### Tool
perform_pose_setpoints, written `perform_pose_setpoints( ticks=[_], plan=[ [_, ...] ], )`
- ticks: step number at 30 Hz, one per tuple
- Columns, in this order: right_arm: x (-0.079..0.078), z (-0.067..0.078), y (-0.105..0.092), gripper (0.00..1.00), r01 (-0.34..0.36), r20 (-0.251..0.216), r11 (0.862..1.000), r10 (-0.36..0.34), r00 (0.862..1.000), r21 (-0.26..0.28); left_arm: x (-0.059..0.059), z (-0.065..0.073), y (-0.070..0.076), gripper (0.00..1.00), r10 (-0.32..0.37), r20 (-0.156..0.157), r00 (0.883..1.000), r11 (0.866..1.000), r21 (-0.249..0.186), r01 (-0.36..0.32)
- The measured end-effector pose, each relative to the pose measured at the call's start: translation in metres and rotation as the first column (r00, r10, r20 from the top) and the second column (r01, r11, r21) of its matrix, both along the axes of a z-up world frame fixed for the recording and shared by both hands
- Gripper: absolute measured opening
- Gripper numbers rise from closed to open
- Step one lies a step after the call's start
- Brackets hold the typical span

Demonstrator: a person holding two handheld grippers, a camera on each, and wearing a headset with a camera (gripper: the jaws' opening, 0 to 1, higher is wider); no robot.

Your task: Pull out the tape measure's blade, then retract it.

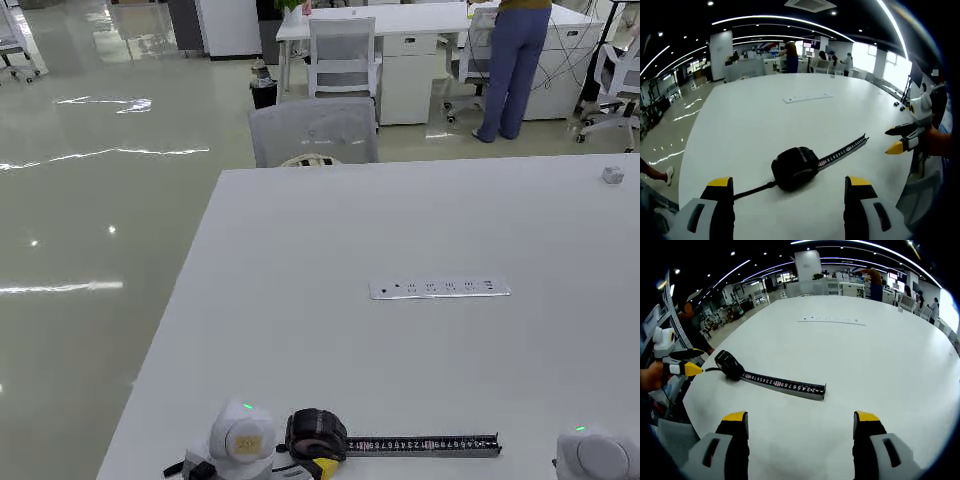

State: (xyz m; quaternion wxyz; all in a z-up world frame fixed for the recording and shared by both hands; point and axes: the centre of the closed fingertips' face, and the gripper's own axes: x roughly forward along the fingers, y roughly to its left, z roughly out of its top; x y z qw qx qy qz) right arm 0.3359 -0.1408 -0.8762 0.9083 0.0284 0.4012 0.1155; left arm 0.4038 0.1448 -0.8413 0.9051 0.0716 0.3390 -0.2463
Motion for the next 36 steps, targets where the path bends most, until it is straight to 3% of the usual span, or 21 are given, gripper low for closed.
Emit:
perform_pose_setpoints(
  ticks=[13, 24, 28, 36],
  plan=[
    [-0.018, 0.023, 0.013, 0.91, 0.019, 0.027, 1.0, -0.02, 0.999, 0.017, -0.019, 0.017, 0.003, 0.93, 0.111, 0.008, 0.994, 0.994, -0.017, -0.11],
    [-0.026, 0.033, 0.014, 0.91, 0.045, 0.033, 0.999, -0.046, 0.998, 0.029, -0.036, 0.021, 0.0, 0.92, 0.125, -0.007, 0.992, 0.992, -0.028, -0.125],
    [-0.035, 0.046, 0.021, 0.9, 0.049, 0.045, 0.998, -0.05, 0.998, 0.031, -0.051, 0.029, -0.002, 0.91, 0.132, -0.018, 0.991, 0.989, -0.058, -0.133],
    [-0.043, 0.065, 0.028, 0.89, 0.042, 0.064, 0.999, -0.044, 0.997, 0.032, -0.061, 0.044, 0.002, 0.91, 0.14, -0.011, 0.99, 0.987, -0.075, -0.14]
  ],
)
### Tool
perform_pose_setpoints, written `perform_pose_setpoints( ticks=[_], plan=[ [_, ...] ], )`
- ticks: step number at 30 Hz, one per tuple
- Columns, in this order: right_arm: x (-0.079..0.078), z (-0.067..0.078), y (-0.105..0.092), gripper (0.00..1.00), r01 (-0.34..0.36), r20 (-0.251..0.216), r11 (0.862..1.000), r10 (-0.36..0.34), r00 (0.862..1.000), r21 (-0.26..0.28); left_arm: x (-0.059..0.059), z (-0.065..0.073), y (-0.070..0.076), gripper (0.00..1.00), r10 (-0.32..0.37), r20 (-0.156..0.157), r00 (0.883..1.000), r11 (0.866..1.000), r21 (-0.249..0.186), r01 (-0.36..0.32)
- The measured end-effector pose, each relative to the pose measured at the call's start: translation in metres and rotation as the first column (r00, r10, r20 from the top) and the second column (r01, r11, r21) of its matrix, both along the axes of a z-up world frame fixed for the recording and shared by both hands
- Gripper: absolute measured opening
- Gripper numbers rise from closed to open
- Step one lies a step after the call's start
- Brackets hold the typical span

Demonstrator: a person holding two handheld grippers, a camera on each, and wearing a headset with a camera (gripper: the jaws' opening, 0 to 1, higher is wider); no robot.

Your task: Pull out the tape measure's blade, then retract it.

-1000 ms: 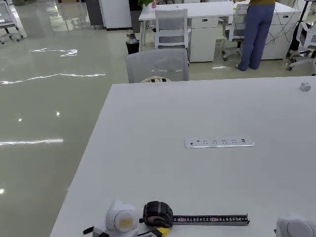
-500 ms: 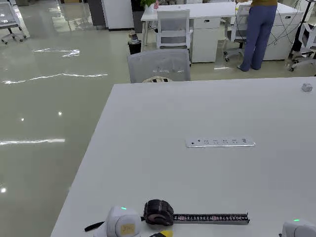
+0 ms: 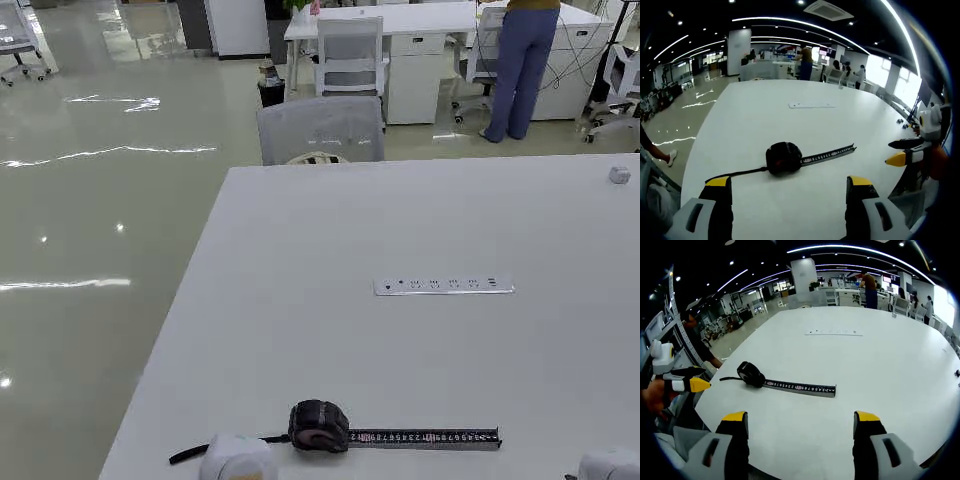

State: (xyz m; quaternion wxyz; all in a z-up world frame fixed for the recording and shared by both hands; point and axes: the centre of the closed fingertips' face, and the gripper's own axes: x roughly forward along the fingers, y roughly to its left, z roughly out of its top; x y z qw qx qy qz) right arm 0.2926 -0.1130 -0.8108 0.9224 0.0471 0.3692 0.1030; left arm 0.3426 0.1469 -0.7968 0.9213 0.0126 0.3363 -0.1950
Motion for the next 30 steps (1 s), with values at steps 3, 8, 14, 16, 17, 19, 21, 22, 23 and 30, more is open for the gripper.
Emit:
perform_pose_setpoints(
  ticks=[3, 8, 14, 16, 17, 19, 21, 22, 23, 30],
  plan=[
    [-0.003, 0.008, 0.003, 0.88, 0.001, 0.005, 1.0, -0.001, 1.0, 0.004, -0.004, 0.004, 0.001, 0.91, -0.006, 0.001, 1.0, 1.0, 0.004, 0.006],
    [-0.01, 0.018, 0.009, 0.87, -0.004, 0.009, 1.0, 0.004, 1.0, 0.002, -0.01, 0.01, 0.003, 0.91, -0.013, 0.002, 1.0, 1.0, 0.008, 0.013],
    [-0.017, 0.033, 0.011, 0.87, 0.002, 0.025, 1.0, -0.002, 1.0, 0.004, -0.018, 0.019, 0.003, 0.9, -0.018, 0.008, 1.0, 1.0, 0.005, 0.018],
    [-0.019, 0.037, 0.01, 0.87, 0.004, 0.028, 1.0, -0.004, 1.0, 0.001, -0.021, 0.022, 0.003, 0.9, -0.022, 0.006, 1.0, 1.0, 0.005, 0.022],
    [-0.021, 0.041, 0.01, 0.87, 0.005, 0.033, 1.0, -0.005, 0.999, 0.003, -0.024, 0.024, 0.002, 0.9, -0.026, 0.004, 1.0, 1.0, 0.008, 0.026],
    [-0.023, 0.044, 0.011, 0.86, 0.006, 0.037, 1.0, -0.006, 0.999, 0.005, -0.027, 0.027, 0.003, 0.9, -0.025, 0.004, 1.0, 1.0, 0.007, 0.025],
    [-0.025, 0.048, 0.011, 0.86, 0.006, 0.043, 1.0, -0.006, 0.999, 0.005, -0.03, 0.032, 0.003, 0.9, -0.021, 0.006, 1.0, 1.0, 0.001, 0.021],
    [-0.026, 0.05, 0.011, 0.86, 0.005, 0.044, 1.0, -0.005, 0.999, 0.005, -0.031, 0.033, 0.003, 0.89, -0.021, 0.003, 1.0, 1.0, 0.0, 0.021],
    [-0.027, 0.052, 0.012, 0.86, 0.002, 0.048, 1.0, -0.003, 0.999, 0.005, -0.033, 0.035, 0.002, 0.89, -0.022, -0.001, 1.0, 1.0, -0.007, 0.022],
    [-0.03, 0.06, 0.013, 0.87, -0.013, 0.063, 1.0, 0.013, 0.998, 0.001, -0.046, 0.043, 0.004, 0.88, -0.001, -0.016, 1.0, 1.0, 0.005, 0.001]
  ],
)
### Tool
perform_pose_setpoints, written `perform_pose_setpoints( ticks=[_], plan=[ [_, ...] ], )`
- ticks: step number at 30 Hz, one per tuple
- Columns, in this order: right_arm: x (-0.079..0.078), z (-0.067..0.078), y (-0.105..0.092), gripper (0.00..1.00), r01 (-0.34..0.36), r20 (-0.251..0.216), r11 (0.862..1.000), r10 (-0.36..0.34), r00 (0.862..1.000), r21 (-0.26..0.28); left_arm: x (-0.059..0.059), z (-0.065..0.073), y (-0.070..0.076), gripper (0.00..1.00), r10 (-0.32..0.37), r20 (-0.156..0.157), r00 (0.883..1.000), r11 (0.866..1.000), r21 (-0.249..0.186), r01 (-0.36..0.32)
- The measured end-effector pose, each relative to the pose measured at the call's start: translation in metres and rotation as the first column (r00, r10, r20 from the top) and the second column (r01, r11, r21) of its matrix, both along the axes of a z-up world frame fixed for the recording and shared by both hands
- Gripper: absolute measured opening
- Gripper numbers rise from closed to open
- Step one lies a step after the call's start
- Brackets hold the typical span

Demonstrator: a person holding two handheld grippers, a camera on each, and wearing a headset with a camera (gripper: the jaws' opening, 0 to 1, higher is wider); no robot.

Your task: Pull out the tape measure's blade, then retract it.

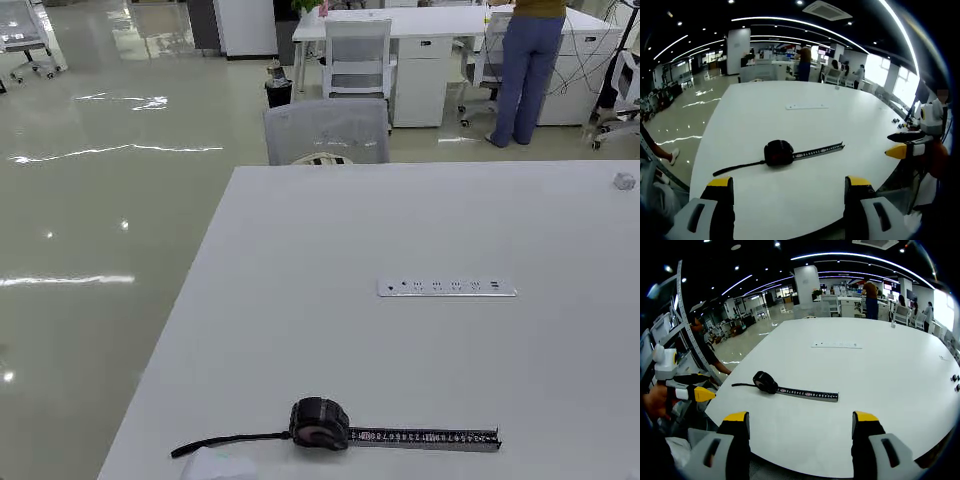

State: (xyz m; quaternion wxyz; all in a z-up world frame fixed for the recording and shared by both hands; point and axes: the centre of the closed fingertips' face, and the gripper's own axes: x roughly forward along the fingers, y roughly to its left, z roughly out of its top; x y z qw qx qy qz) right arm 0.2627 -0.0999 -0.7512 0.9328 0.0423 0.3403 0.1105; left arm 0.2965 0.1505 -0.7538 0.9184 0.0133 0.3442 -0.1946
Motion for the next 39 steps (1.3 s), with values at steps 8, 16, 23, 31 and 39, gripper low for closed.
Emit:
perform_pose_setpoints(
  ticks=[8, 16, 23, 31, 39],
  plan=[
    [-0.001, 0.0, 0.001, 0.86, -0.033, 0.003, 0.999, 0.033, 0.999, -0.019, 0.0, 0.004, -0.006, 0.87, 0.026, -0.001, 1.0, 1.0, 0.005, -0.026],
    [0.001, -0.005, 0.002, 0.86, -0.058, -0.009, 0.998, 0.058, 0.998, -0.031, 0.005, -0.003, -0.008, 0.87, 0.06, -0.017, 0.998, 0.998, 0.009, -0.06],
    [0.007, -0.013, 0.002, 0.86, -0.093, -0.019, 0.995, 0.092, 0.996, -0.047, 0.01, -0.004, -0.01, 0.86, 0.085, -0.009, 0.996, 0.996, -0.005, -0.085],
    [0.016, -0.019, -0.001, 0.85, -0.127, -0.03, 0.99, 0.125, 0.992, -0.063, 0.021, -0.008, -0.018, 0.86, 0.093, -0.001, 0.996, 0.996, 0.002, -0.093],
    [0.022, -0.033, -0.002, 0.85, -0.168, -0.055, 0.982, 0.164, 0.985, -0.082, 0.03, -0.016, -0.02, 0.84, 0.102, -0.011, 0.995, 0.995, 0.0, -0.102]
  ],
)
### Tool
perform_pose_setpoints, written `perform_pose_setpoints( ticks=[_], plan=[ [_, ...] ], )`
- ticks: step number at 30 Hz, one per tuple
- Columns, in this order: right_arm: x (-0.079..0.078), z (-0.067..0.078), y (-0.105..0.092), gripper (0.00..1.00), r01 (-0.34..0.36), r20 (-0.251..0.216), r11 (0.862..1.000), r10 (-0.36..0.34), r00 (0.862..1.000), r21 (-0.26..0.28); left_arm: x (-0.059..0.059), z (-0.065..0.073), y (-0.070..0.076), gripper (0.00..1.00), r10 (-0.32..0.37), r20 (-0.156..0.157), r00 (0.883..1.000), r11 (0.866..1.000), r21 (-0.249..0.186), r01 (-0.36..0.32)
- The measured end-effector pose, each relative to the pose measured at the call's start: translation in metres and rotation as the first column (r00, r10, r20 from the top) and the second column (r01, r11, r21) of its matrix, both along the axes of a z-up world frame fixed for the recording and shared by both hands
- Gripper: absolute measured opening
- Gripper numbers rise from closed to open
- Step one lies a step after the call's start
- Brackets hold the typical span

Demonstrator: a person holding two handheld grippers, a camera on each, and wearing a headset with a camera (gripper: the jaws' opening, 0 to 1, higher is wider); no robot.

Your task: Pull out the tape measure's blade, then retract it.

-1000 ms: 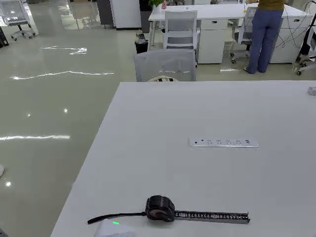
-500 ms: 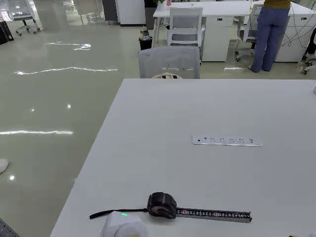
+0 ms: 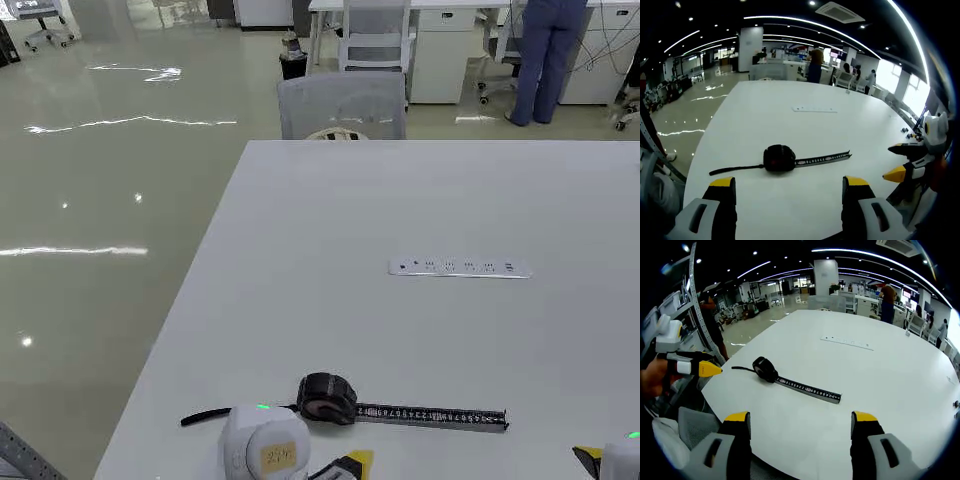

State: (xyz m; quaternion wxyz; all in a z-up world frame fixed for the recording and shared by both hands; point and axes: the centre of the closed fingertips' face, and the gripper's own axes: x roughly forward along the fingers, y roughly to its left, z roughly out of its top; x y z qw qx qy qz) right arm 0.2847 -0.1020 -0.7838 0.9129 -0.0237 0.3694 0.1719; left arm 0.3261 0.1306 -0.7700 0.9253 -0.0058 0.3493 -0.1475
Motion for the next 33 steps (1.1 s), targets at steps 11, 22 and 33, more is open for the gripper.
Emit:
perform_pose_setpoints(
  ticks=[11, 22, 33],
  plan=[
    [0.006, -0.009, -0.002, 0.84, -0.031, -0.009, 0.999, 0.031, 0.999, -0.021, 0.004, -0.01, -0.001, 0.84, 0.011, -0.018, 1.0, 1.0, -0.003, -0.012],
    [0.025, -0.039, -0.014, 0.82, -0.138, -0.051, 0.987, 0.134, 0.99, -0.079, 0.024, -0.033, -0.004, 0.82, 0.047, -0.043, 0.998, 0.999, 0.015, -0.046],
    [0.039, -0.056, -0.019, 0.79, -0.257, -0.074, 0.956, 0.249, 0.966, -0.139, 0.038, -0.045, -0.009, 0.8, 0.056, -0.047, 0.997, 0.998, 0.009, -0.055]
  ],
)
